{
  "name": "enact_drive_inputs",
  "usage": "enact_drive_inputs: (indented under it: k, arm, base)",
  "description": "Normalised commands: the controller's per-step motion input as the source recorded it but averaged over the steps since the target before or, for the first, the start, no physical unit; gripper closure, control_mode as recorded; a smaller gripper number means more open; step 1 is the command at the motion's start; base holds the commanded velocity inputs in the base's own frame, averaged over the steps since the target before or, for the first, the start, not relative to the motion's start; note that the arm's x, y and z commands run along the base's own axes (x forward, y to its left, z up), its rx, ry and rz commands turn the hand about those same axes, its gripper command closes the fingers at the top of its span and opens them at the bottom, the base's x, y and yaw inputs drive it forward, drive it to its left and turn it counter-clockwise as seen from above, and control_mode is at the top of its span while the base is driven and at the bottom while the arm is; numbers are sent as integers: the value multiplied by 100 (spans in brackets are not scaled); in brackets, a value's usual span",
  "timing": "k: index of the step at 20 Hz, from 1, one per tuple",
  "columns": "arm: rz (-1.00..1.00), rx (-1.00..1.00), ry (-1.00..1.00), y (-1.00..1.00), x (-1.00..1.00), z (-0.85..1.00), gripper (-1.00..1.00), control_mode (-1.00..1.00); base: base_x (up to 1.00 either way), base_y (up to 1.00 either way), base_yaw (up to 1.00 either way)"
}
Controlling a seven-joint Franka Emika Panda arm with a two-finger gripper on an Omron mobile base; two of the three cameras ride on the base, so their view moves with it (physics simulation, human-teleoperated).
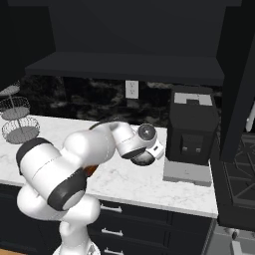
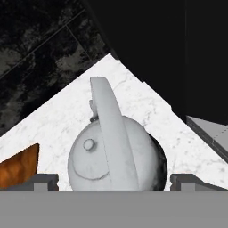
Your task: Pick the kettle from the counter and place it on the tray. Then pick the mug from the cabinet and place it on the tray. Then close the cabinet doors.
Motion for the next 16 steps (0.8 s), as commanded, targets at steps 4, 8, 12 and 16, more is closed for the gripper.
enact_drive_inputs:
  k: [4,8,12,16]
  arm:
    - [0,0,0,-1,12,-8,-100,-100]
    - [1,1,0,-8,13,-11,-100,-100]
    - [1,1,0,-8,13,-12,-100,-100]
    - [0,0,0,-3,3,-9,100,-100]
  base:
    - [0,0,0]
    - [0,0,0]
    - [0,0,0]
    - [0,0,0]
